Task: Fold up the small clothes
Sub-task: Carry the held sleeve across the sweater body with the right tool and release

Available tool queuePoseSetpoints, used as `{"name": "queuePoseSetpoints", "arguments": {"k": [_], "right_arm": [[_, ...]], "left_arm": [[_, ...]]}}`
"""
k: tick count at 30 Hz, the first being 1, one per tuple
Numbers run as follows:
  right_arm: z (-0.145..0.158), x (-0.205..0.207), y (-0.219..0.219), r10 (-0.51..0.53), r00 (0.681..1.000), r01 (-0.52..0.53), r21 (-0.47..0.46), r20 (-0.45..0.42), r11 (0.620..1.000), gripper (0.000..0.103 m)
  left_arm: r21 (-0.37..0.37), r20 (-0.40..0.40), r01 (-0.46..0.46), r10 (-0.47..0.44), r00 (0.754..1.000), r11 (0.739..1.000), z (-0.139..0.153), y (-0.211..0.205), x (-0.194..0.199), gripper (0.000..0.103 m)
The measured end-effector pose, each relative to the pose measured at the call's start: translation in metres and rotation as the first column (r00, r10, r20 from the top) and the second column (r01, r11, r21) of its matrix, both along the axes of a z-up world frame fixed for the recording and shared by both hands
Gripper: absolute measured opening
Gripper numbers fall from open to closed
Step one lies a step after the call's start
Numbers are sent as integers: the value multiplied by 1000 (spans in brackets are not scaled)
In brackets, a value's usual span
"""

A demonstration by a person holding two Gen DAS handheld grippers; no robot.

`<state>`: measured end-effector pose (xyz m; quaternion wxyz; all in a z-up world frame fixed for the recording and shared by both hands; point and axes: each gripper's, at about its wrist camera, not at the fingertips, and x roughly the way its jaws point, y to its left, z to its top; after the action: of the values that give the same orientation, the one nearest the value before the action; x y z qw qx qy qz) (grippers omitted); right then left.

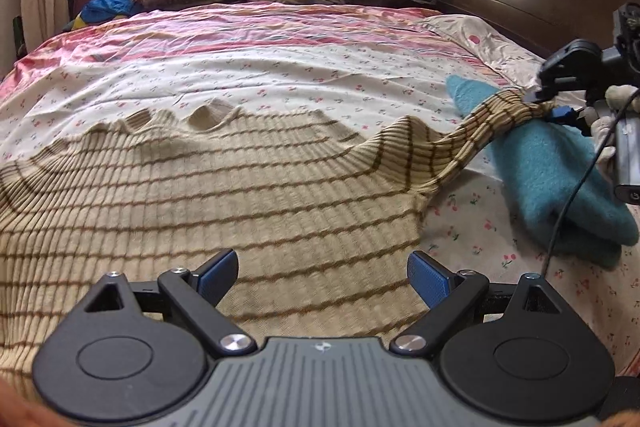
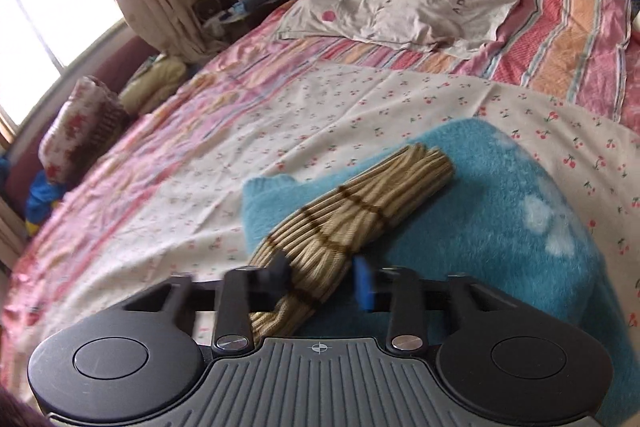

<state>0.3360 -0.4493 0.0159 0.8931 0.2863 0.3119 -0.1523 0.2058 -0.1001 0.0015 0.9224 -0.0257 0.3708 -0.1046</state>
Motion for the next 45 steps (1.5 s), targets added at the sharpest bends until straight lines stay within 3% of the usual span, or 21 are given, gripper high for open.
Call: {"name": "queuePoseSetpoints", "arguments": {"k": [1, 6, 9, 12, 19, 26, 29, 33, 37, 42, 45], "right_arm": [[2, -2, 1, 13, 1000, -13, 6, 9, 1000, 15], [29, -21, 38, 160, 981, -157, -31, 107, 987, 12], [50, -27, 82, 291, 943, -285, -62, 162, 957, 12], [67, -32, 138, 423, 884, -415, -85, 197, 906, 11], [66, -34, 276, 696, 702, -664, -218, 148, 716, 11], [7, -33, 389, 860, 508, -825, -314, -47, 470, 12], [-23, -46, 419, 884, 445, -859, -348, -142, 376, 14], [-35, -58, 428, 891, 413, -867, -382, -187, 321, 16], [-30, -64, 435, 904, 379, -859, -438, -197, 265, 17], [-28, -69, 441, 924, 337, -868, -439, -179, 231, 18], [-31, -69, 449, 918, 339, -867, -447, -205, 220, 18]], "left_arm": [[-4, -2, -9, 9, 1000, 1000, -1, 5, -1, 97], [-32, -7, -59, 59, 998, 998, -1, 30, -8, 97], [-37, 8, -89, 90, 996, 995, 1, 46, -16, 97], [-41, 29, -125, 127, 992, 991, 3, 67, -26, 97], [-31, 56, -229, 230, 972, 973, -4, 125, -49, 97], [-41, 38, -335, 336, 941, 942, -21, 177, -67, 97], [-69, 19, -364, 366, 931, 929, -27, 193, -67, 97], [-109, 7, -381, 384, 923, 918, -31, 203, -67, 97], [-101, 22, -378, 382, 924, 920, -31, 204, -67, 97], [-102, 26, -382, 386, 922, 919, -30, 204, -69, 97], [-102, 30, -386, 390, 920, 917, -30, 206, -69, 97]]}}
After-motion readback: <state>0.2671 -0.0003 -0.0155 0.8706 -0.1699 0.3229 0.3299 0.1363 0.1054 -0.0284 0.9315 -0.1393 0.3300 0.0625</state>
